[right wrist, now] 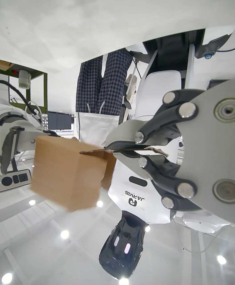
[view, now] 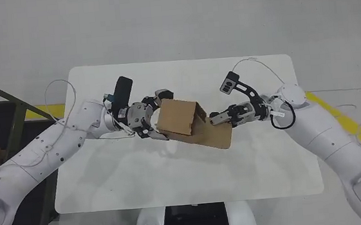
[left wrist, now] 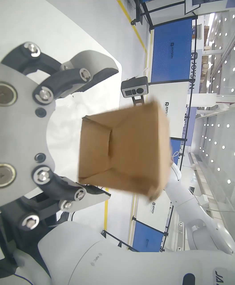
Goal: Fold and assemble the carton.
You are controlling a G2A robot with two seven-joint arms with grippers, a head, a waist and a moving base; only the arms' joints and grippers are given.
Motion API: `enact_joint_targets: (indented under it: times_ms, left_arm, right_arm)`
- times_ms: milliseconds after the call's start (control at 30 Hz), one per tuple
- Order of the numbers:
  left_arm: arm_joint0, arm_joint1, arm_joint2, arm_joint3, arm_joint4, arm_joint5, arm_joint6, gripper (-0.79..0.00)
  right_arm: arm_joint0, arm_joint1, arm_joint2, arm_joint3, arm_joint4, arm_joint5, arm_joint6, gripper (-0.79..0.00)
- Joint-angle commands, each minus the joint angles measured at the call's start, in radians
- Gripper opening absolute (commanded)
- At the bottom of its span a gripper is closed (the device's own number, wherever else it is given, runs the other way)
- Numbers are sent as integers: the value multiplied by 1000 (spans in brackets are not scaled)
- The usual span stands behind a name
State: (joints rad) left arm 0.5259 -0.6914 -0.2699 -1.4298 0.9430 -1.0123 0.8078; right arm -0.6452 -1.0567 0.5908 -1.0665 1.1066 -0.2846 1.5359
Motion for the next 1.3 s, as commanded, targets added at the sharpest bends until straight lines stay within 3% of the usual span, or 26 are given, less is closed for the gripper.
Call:
enact_joint_targets:
  times_ms: [0,200,733,800,833,900,1000,1233,1267]
  left_arm:
    - [-18,4,33,4,-3,0,0,0]
    - [-71,11,100,8,-32,0,0,0]
    - [-73,15,100,-10,-36,0,0,0]
    - [-74,15,100,-10,-34,0,0,-92]
    - [-73,16,100,-9,-33,0,0,-286]
    - [-73,16,100,-6,-29,0,0,-394]
    - [-73,15,100,-4,-27,0,0,-440]
    - [-73,13,100,5,-17,0,0,-434]
    - [-74,12,100,7,-14,0,0,-428]
  right_arm:
    - [1,0,-1,3,1,0,0,-785]
    - [0,0,3,9,-1,0,0,-785]
    - [-10,-10,20,26,-18,0,0,-785]
    - [-11,-12,25,30,-21,0,0,-785]
    - [-11,-13,27,32,-23,0,0,-785]
    - [-13,-15,32,34,-25,0,0,-785]
    - [-15,-18,39,37,-28,0,0,-785]
    - [-17,-23,47,42,-33,0,0,-785]
    - [-17,-24,48,44,-33,0,0,-714]
